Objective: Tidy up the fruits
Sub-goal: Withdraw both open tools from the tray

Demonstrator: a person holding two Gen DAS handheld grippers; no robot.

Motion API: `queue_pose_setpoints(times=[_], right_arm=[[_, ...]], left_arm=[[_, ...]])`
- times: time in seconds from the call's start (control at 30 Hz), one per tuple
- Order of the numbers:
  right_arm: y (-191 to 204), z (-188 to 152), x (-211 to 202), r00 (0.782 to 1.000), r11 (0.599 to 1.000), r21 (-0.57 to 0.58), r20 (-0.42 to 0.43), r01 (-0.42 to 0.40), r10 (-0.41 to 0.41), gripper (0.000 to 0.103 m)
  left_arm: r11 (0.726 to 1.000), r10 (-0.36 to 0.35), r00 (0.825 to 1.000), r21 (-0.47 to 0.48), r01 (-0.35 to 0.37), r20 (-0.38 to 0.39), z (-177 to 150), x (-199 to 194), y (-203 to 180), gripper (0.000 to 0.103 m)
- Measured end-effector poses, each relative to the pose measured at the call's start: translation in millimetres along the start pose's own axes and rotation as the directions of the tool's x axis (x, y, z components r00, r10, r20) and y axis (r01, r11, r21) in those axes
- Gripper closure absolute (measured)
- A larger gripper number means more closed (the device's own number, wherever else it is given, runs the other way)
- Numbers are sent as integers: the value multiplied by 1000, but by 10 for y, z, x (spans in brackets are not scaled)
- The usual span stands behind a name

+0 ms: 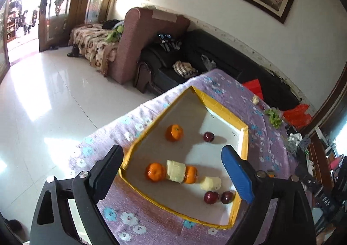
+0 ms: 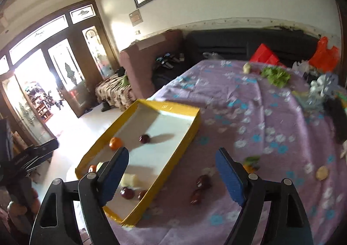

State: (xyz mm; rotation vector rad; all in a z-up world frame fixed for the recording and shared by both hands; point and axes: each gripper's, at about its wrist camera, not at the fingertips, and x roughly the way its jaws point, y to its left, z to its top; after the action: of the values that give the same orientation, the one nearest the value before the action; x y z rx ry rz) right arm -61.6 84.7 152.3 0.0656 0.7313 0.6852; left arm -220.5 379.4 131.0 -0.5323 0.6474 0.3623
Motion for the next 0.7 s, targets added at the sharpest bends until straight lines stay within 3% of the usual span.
queue_pose_setpoints(times=[0.07,0.2,0.37,0.5,0.7], right_arm=[[-68,-176,94,1000,1000,29,-28,8,-7,17],[-371,-458,186,994,994,90,-97,66,-57,17],[-618,-518,108,993,987,137,-85,89,-78,17],[-591,-479,125,992,989,111,-83,102,-93,17],[-357,-506,251,991,994,64,-111,85,-78,17]], left_arm=[[999,-46,999,15,47,-25,-52,65,-107,12],[995,-39,998,90,43,-52,-200,172,-291,11],[993,-40,995,109,50,-90,-266,227,-363,11],[994,-25,999,103,30,-42,-203,69,-297,12],[998,-25,999,64,27,-35,-176,-7,-107,12]])
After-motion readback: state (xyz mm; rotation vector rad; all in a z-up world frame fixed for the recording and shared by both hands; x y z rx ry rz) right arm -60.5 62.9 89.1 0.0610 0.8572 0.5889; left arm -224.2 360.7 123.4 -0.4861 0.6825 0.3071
